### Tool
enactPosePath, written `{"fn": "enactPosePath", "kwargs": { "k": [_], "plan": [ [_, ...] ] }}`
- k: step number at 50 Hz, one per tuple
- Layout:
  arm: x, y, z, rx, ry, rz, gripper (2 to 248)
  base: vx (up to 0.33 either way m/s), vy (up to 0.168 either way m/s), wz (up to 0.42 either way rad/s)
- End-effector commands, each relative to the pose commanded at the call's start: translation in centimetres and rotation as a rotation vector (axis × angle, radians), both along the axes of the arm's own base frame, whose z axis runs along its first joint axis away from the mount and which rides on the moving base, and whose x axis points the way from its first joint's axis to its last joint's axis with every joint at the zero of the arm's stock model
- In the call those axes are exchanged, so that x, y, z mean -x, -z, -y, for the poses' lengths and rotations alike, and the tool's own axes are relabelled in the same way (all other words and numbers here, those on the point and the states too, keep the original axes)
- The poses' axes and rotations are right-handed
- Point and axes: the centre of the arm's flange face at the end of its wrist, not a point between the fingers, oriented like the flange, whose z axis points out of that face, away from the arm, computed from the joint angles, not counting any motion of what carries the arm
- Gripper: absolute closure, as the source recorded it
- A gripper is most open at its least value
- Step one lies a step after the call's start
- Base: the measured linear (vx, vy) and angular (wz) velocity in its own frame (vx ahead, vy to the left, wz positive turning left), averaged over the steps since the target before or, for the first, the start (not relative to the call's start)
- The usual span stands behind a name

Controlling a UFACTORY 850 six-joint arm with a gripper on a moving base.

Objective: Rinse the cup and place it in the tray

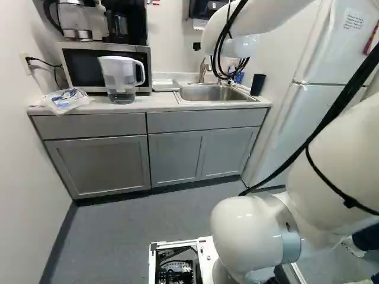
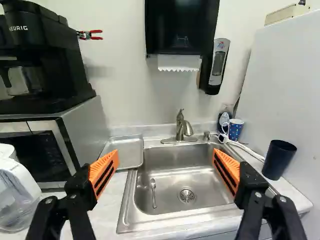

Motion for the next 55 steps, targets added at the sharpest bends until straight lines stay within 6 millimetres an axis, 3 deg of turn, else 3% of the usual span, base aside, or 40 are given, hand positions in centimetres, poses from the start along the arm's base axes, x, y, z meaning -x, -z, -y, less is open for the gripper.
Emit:
{"fn": "enactPosePath", "kwargs": {
  "k": [55],
  "plan": [
    [0.00, 0.00, 0.00, 0.000, 0.000, 0.000, 3, 0.000, 0.000, 0.000]
  ]
}}
